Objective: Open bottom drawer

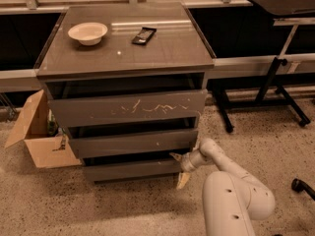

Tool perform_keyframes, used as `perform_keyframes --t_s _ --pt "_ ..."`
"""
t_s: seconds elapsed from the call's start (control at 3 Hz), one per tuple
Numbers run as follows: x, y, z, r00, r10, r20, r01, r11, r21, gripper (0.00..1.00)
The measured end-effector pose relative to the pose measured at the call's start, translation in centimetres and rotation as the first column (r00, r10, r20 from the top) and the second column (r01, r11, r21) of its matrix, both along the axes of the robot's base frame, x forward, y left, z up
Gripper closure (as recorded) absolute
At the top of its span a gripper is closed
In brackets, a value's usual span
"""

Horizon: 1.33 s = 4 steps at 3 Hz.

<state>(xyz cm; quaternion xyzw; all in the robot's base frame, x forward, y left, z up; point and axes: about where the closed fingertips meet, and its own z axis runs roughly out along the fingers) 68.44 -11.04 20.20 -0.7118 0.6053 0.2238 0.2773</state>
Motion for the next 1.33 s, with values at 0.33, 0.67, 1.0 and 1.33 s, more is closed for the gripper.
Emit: perform_keyframes --t_s 0.33,0.67,1.0,1.33 --pt "0.8 0.9 -0.8 1.0000 0.005 0.004 -0.005 1.000 0.021 0.00" --pt "1.0 1.5 -1.6 0.9999 -0.002 -0.010 0.002 0.999 0.050 0.19" --pt "0.4 2.0 -1.3 0.9998 0.012 -0.019 -0.010 0.995 0.104 0.42" --pt "-0.6 2.3 -0.4 0.9992 0.034 -0.020 -0.030 0.985 0.171 0.65"
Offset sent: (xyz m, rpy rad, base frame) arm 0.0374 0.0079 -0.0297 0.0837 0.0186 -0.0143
